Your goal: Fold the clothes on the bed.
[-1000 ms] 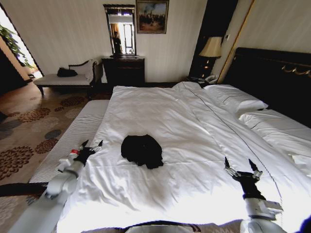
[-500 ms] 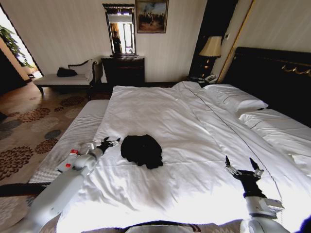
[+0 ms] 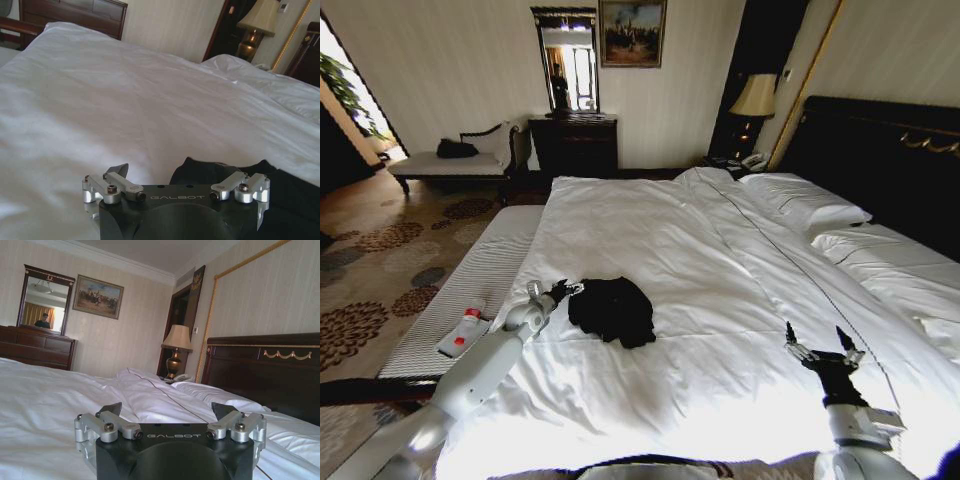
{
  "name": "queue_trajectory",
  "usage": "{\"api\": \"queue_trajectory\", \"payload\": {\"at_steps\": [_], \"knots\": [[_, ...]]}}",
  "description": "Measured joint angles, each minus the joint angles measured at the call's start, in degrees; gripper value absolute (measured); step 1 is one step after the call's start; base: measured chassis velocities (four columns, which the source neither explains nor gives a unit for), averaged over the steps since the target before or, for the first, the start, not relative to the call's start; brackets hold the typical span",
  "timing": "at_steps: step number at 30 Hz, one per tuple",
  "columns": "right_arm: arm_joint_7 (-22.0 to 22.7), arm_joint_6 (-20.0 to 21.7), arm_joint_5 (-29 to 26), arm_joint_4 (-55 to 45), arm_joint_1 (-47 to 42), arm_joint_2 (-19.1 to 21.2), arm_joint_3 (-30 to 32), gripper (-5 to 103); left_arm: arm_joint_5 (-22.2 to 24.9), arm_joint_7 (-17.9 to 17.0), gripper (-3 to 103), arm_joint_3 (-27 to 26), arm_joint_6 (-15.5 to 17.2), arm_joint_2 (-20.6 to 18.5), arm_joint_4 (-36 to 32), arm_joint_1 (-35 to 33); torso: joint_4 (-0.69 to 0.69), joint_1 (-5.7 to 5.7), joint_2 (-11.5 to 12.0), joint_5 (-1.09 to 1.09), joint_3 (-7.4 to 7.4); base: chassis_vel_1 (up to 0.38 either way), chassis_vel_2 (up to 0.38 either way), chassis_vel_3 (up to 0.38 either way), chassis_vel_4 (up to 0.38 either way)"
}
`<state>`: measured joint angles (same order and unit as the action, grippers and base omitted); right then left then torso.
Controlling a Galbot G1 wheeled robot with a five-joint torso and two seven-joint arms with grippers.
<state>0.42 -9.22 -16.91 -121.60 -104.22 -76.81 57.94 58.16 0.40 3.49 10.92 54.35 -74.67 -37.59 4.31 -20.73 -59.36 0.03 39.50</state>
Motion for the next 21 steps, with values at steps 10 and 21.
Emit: {"api": "queue_trajectory", "payload": {"at_steps": [10, 21], "knots": [[0.2, 0.1, -0.2, 0.1, 0.3, 0.1, 0.1, 100, -0.2, 0.0, 95, 1.8, 0.4, 1.4, 1.1, 0.6, 0.02, 0.00, 0.0, 0.00, 0.00, 0.000, 0.000, 0.000, 0.000], [0.6, 0.2, -0.7, 0.4, 0.1, 0.3, 0.4, 100, 0.9, -1.2, 60, 1.7, 1.0, 1.4, 1.4, 0.6, 0.02, 0.01, 0.0, -0.01, 0.00, 0.000, 0.000, 0.000, 0.000]]}}
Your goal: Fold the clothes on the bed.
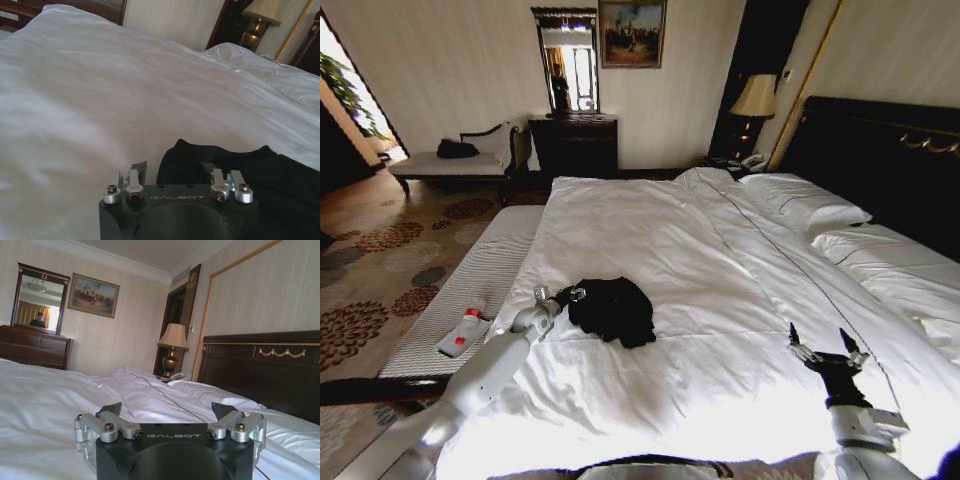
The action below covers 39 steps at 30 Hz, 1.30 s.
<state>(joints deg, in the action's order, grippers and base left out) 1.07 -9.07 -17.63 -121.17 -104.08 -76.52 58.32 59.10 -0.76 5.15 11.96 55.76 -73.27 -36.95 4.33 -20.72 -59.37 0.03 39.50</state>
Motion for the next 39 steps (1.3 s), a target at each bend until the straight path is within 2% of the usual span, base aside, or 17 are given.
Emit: {"api": "queue_trajectory", "payload": {"at_steps": [3, 5, 8, 9, 16, 21, 23, 24, 26, 27, 28, 31, 32, 34, 35, 37, 39], "knots": [[0.1, 0.1, -0.3, 0.0, 0.1, 0.1, -0.1, 100, 0.0, -0.2, 44, 0.0, 0.0, 0.3, 0.1, 0.0, -0.01, 0.00, 0.0, 0.00, 0.00, 0.000, 0.000, 0.000, 0.000], [0.2, 0.2, -0.4, 0.0, 0.1, 0.2, -0.1, 100, 0.0, -0.2, 44, -0.1, 0.0, 0.4, 0.1, 0.0, 0.01, 0.00, 0.0, 0.01, 0.00, 0.000, 0.000, 0.000, 0.000], [0.4, 0.4, -1.0, 0.0, 0.1, 0.4, -0.1, 100, 0.0, -0.3, 28, -0.1, 0.0, 0.6, 0.1, 0.0, 0.01, 0.00, 0.0, 0.00, 0.00, 0.000, 0.000, 0.000, 0.000], [0.4, 0.4, -1.0, 0.0, 0.1, 0.4, -0.1, 100, 0.0, -0.3, 28, -0.1, 0.0, 0.6, 0.1, 0.0, 0.01, 0.00, 0.0, 0.00, 0.00, 0.000, 0.000, 0.000, 0.000], [1.0, 2.0, -3.4, -0.2, 0.2, 0.8, -0.8, 100, 0.0, -0.3, 3, 0.2, -0.1, 0.5, -0.1, 0.0, 0.01, 0.00, 0.0, 0.00, 0.00, 0.000, 0.000, 0.000, 0.000], [2.0, 6.4, -7.7, -1.6, 0.6, 3.4, -1.5, 100, -0.1, -0.3, 2, 0.3, -0.2, 0.2, -0.1, -0.1, 0.01, 0.00, 0.0, 0.00, 0.00, 0.000, 0.000, 0.000, 0.000], [3.2, 11.8, -13.3, -3.2, 1.8, 7.2, -2.1, 100, -0.1, -0.3, 2, 0.4, -0.3, 0.0, -0.3, -0.1, 0.02, 0.00, 0.0, 0.00, 0.00, 0.000, 0.000, 0.000, 0.000], [3.2, 11.8, -13.3, -3.2, 1.8, 7.2, -2.1, 100, -0.1, -0.3, 2, 0.4, -0.3, 0.0, -0.3, -0.1, 0.02, 0.00, 0.0, 0.00, 0.00, 0.000, 0.000, 0.000, 0.000], [4.4, 16.4, -18.7, -3.9, 3.9, 12.5, -2.8, 100, -0.1, -0.3, 2, 0.5, -0.3, -0.1, -0.7, -0.2, 0.01, 0.00, 0.0, 0.00, 0.00, 0.000, 0.000, 0.000, 0.000], [5.4, 20.2, -24.8, -4.1, 6.2, 17.4, -3.4, 100, -0.1, -0.4, 2, 0.7, -0.4, -0.3, -0.9, -0.3, -0.02, 0.00, 0.0, 0.01, 0.00, 0.000, 0.000, 0.000, 0.000], [5.4, 20.2, -24.8, -4.1, 6.2, 17.4, -3.4, 100, -0.1, -0.4, 2, 0.7, -0.4, -0.3, -0.9, -0.3, -0.02, 0.00, 0.0, 0.01, 0.00, 0.000, 0.000, 0.000, 0.000], [7.7, 28.7, -40.1, -3.0, 13.6, 26.3, -6.1, 100, -0.3, -0.4, 2, 1.0, -0.4, -0.3, -1.2, -0.3, 0.01, -0.01, 0.0, 0.01, 0.01, 0.000, 0.000, 0.000, 0.000], [7.7, 28.7, -40.1, -3.0, 13.6, 26.3, -6.1, 100, -0.3, -0.4, 2, 1.0, -0.4, -0.3, -1.2, -0.3, 0.01, -0.01, 0.0, 0.01, 0.01, 0.000, 0.000, 0.000, 0.000], [9.0, 33.1, -50.5, 0.4, 20.8, 31.4, -10.8, 100, -0.4, -0.4, 2, 1.3, -0.4, -0.2, -1.2, -0.2, -0.01, 0.00, 0.0, 0.00, 0.01, 0.000, 0.000, 0.000, 0.000], [9.0, 33.1, -50.5, 0.4, 20.8, 31.4, -10.8, 100, -0.4, -0.4, 2, 1.3, -0.4, -0.2, -1.2, -0.2, -0.01, 0.00, 0.0, 0.00, 0.01, 0.000, 0.000, 0.000, 0.000], [9.4, 36.0, -58.3, 5.3, 28.8, 35.0, -17.4, 100, -0.5, -0.4, 2, 1.7, -0.5, 0.0, -1.3, -0.1, -0.01, 0.00, 0.0, 0.00, 0.01, 0.000, 0.000, 0.000, 0.000], [9.4, 37.0, -60.5, 7.5, 32.2, 35.8, -20.4, 100, -0.6, -0.5, 2, 1.9, -0.5, 0.1, -1.3, -0.1, -0.01, 0.00, 0.0, 0.00, 0.01, 0.000, 0.000, 0.000, 0.000]]}}
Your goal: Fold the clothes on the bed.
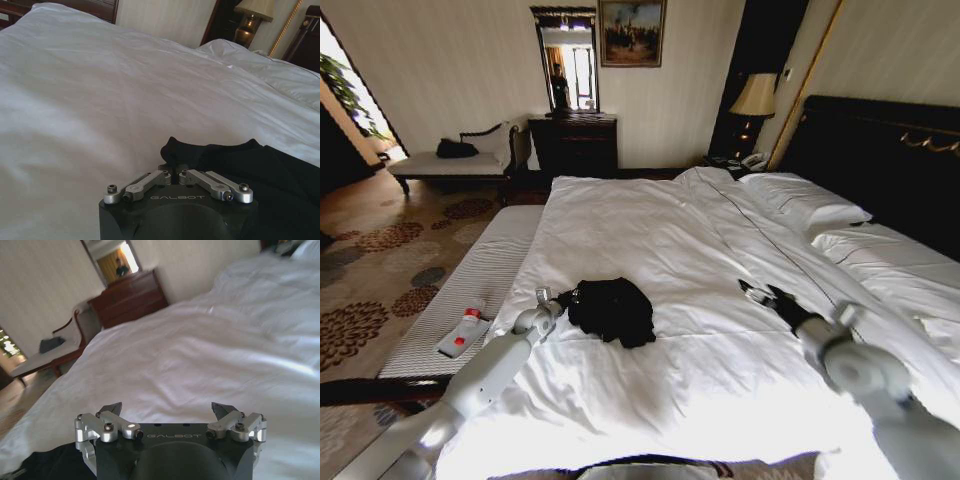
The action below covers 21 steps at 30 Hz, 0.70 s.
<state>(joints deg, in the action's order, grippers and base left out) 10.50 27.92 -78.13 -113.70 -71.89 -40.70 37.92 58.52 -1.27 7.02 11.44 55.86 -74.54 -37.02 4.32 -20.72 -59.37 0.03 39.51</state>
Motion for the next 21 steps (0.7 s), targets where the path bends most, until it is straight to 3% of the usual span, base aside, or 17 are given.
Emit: {"api": "queue_trajectory", "payload": {"at_steps": [2, 5, 9, 13, 21], "knots": [[0.0, 2.5, -4.4, 5.9, 9.6, 0.8, -8.7, 100, -0.1, -0.2, 2, 0.4, 0.0, 0.4, -0.1, 0.2, 0.01, -0.01, 0.0, 0.00, 0.00, 0.000, 0.000, 0.000, 0.000], [0.2, 3.4, -6.1, 8.8, 14.2, 0.2, -13.7, 100, -0.1, -0.4, 2, 0.8, 0.0, 0.6, -0.2, 0.3, 0.01, -0.01, 0.0, 0.00, 0.00, 0.000, 0.000, 0.000, 0.000], [0.9, 5.8, -8.3, 16.5, 25.0, -4.7, -24.2, 100, 0.0, -0.8, 2, 1.1, -0.1, 0.6, -0.9, 0.3, 0.01, -0.01, 0.0, -0.01, 0.00, 0.000, 0.000, 0.000, 0.000], [1.0, 7.3, -8.5, 22.8, 31.9, -9.0, -29.4, 100, 0.2, -1.2, 2, 1.6, -0.1, 0.3, -1.3, 0.3, -0.01, -0.01, 0.0, 0.03, 0.00, 0.000, 0.000, 0.000, 0.000], [-1.0, 8.4, -7.2, 31.1, 36.9, -13.9, -33.8, 100, 0.9, -1.7, 2, 2.6, 0.1, -0.5, -2.1, 0.7, 0.02, -0.01, 0.0, 0.01, -0.01, 0.000, 0.000, 0.000, 0.000]]}}
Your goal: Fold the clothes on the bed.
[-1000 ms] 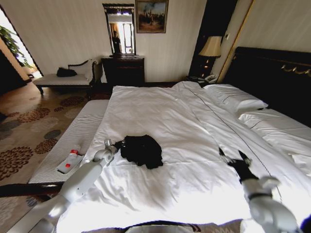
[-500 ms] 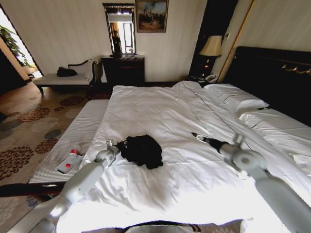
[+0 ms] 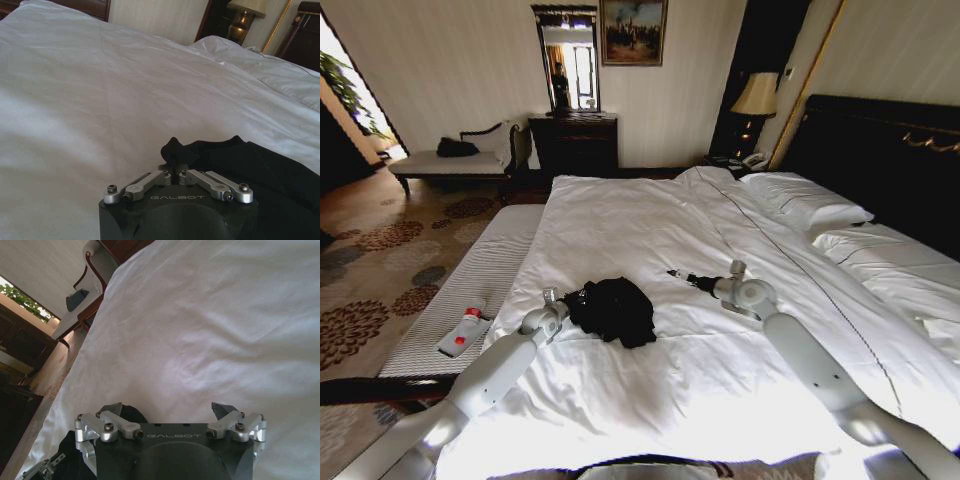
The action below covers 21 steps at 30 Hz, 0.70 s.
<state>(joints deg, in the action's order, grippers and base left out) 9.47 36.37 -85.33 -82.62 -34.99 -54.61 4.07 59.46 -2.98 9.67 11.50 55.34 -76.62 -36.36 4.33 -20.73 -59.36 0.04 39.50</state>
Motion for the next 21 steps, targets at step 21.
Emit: {"api": "queue_trajectory", "payload": {"at_steps": [21], "knots": [[-3.7, 0.5, 5.7, 10.1, 1.6, -11.1, -1.2, 86, 2.0, -1.0, 2, 2.8, 0.4, -1.9, -2.5, 0.9, 0.00, 0.01, 0.0, 0.00, 0.00, 0.000, 0.000, 0.000, 0.000]]}}
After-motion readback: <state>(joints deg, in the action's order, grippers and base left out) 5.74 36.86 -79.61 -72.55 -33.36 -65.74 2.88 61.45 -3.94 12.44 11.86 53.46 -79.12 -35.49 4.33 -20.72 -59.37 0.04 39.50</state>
